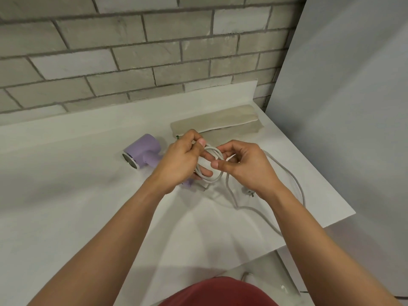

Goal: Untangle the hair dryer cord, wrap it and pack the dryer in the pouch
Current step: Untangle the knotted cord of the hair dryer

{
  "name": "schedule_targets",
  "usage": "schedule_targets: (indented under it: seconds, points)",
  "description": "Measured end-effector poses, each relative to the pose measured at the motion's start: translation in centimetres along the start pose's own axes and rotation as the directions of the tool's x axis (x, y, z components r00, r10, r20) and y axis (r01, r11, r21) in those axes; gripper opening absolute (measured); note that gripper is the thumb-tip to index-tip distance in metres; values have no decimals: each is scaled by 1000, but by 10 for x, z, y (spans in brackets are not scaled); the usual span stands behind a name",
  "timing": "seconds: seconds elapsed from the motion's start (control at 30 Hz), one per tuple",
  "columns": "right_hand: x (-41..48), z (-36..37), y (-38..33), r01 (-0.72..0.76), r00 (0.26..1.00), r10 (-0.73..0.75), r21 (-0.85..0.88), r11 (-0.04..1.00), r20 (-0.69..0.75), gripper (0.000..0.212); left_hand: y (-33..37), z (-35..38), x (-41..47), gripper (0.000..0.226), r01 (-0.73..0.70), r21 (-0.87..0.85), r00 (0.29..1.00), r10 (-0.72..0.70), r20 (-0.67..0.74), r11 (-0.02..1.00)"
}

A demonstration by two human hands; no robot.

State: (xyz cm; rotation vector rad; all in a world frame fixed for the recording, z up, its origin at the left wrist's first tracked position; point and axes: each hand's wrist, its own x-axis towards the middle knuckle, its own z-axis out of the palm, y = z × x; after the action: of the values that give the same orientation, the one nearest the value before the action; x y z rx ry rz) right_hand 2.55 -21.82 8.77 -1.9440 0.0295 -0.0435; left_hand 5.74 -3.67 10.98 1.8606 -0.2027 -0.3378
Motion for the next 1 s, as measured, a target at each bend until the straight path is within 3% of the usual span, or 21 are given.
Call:
schedule_targets:
  seconds: [0.23, 0.33, 0.4, 0.47, 0.53, 0.6, 0.67, 0.73, 0.83, 0.93, 1.0]
  points:
    - [-4, -2, -3, -72, 997, 68, 218, 973, 28, 13, -11, 6, -8, 21, 38, -187, 997, -50, -63, 982]
    - [-5, -7, -3, -71, 996, 58, 221, 973, 65, 15, -14, -6, -6, 15, -24, -67, 999, 27, 47, 997]
    - [-7, -10, -3, -77, 994, 60, 188, 979, 94, 18, -12, -18, -2, 17, -144, 131, 981, 124, 152, 981]
    - [-9, -10, -3, -85, 991, 67, 162, 983, 114, 19, -4, -30, 1, 25, -345, 442, 928, 230, 295, 828]
    - [-10, -8, -4, -67, 993, 50, 166, 984, 105, 18, 6, -37, 2, 23, -449, 611, 887, 241, 394, 652]
    - [-12, -5, -5, -42, 996, 27, 187, 981, 82, 20, 9, -37, 0, 18, -480, 674, 877, 279, 392, 562]
    - [-11, -2, -6, -42, 999, 33, 233, 972, 40, 24, 6, -31, -2, 19, -454, 735, 884, 361, 298, 504]
    - [-10, -1, -5, -70, 998, 66, 285, 956, 24, 27, 0, -26, -3, 19, -368, 748, 903, 404, 147, 552]
    - [-10, 1, -3, -94, 995, 84, 244, 965, 49, 27, -7, -20, -8, 18, -289, 627, 914, 403, -43, 724]
    - [-11, 1, -5, -106, 989, 78, 223, 969, 127, 22, -12, -12, -11, 14, -239, 454, 921, 348, -173, 858]
    - [-10, 2, -6, -88, 982, 55, 175, 981, 181, 12, -14, -13, -9, 12, -200, 437, 934, 305, -184, 877]
